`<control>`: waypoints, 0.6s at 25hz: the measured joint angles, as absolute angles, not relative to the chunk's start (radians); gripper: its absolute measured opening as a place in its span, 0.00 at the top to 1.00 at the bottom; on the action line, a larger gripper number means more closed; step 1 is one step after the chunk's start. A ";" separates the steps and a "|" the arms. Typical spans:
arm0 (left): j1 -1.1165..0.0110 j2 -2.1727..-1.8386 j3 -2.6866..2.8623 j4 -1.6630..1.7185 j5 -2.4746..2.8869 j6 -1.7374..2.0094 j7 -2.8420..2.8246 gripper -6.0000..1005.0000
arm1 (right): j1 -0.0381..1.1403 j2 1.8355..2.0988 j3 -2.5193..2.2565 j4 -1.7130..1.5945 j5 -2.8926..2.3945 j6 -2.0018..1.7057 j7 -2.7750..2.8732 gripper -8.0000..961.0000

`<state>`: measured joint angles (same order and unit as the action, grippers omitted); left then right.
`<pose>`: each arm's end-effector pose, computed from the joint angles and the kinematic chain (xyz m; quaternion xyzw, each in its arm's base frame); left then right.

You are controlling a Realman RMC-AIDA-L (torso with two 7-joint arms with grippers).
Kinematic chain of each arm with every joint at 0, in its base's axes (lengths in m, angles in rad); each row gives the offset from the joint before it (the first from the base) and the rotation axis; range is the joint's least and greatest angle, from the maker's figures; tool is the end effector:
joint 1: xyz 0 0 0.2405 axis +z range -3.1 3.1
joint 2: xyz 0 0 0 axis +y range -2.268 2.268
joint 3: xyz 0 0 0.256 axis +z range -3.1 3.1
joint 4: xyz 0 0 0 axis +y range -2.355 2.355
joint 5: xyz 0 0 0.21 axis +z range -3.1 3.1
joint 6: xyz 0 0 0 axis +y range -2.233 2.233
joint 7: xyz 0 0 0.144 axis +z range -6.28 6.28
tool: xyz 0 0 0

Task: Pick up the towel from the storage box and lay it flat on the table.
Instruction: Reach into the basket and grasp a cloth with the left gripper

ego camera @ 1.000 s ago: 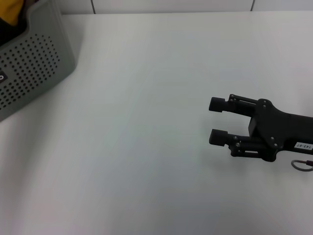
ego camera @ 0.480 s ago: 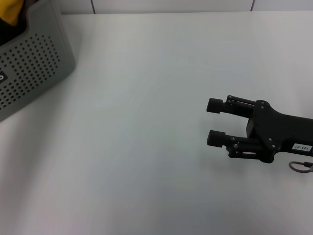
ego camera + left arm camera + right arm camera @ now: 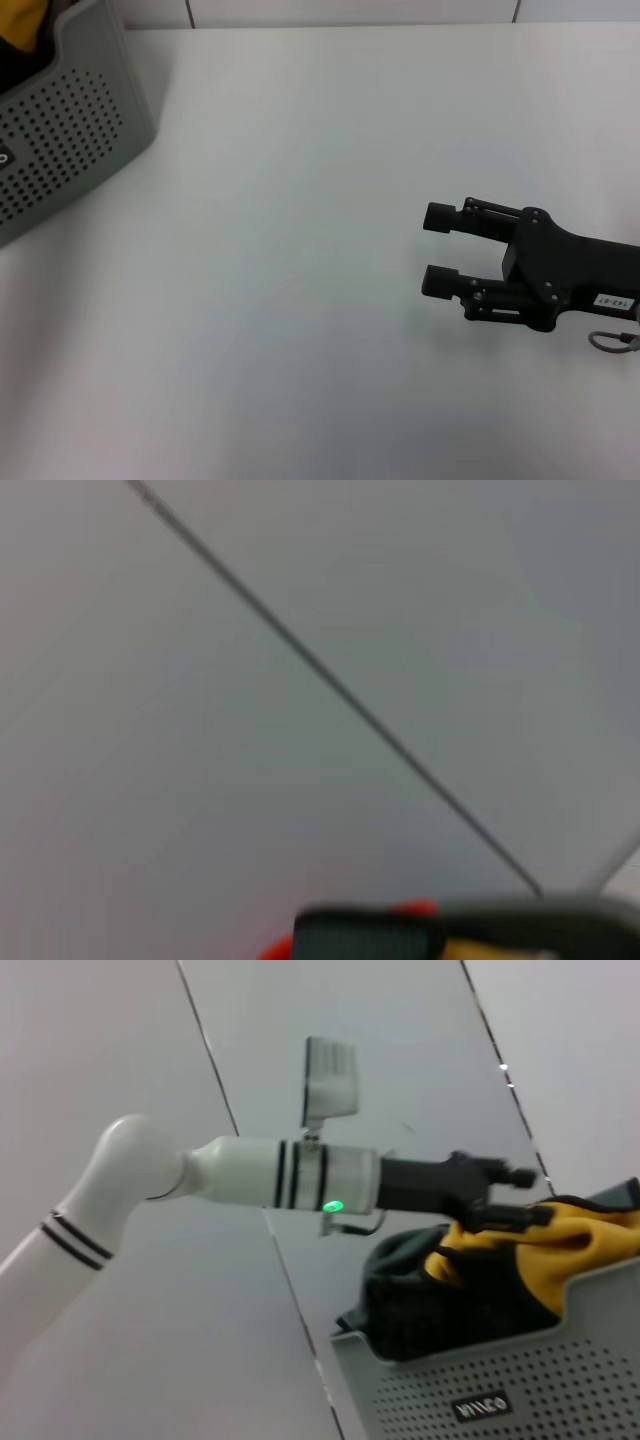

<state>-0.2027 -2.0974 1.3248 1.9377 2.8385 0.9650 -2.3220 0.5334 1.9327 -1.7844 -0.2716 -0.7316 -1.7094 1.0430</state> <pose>-0.1752 0.3548 0.1478 -0.8011 -0.0909 0.0940 0.5841 0.2265 0.2842 -0.0224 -0.8883 0.1463 0.4352 0.0106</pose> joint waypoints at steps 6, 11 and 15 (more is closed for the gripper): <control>-0.112 -2.098 1.295 1.950 2.838 0.950 -2.317 0.36 | 0.544 1.932 -1.787 -0.270 -0.732 -1.671 1.049 0.20; -0.078 -2.099 1.263 1.952 2.837 0.921 -2.316 0.36 | 0.556 1.930 -1.788 -0.270 -0.732 -1.667 1.052 0.20; -0.062 -2.100 1.236 1.946 2.837 0.897 -2.315 0.37 | 0.569 1.933 -1.791 -0.270 -0.732 -1.657 1.052 0.20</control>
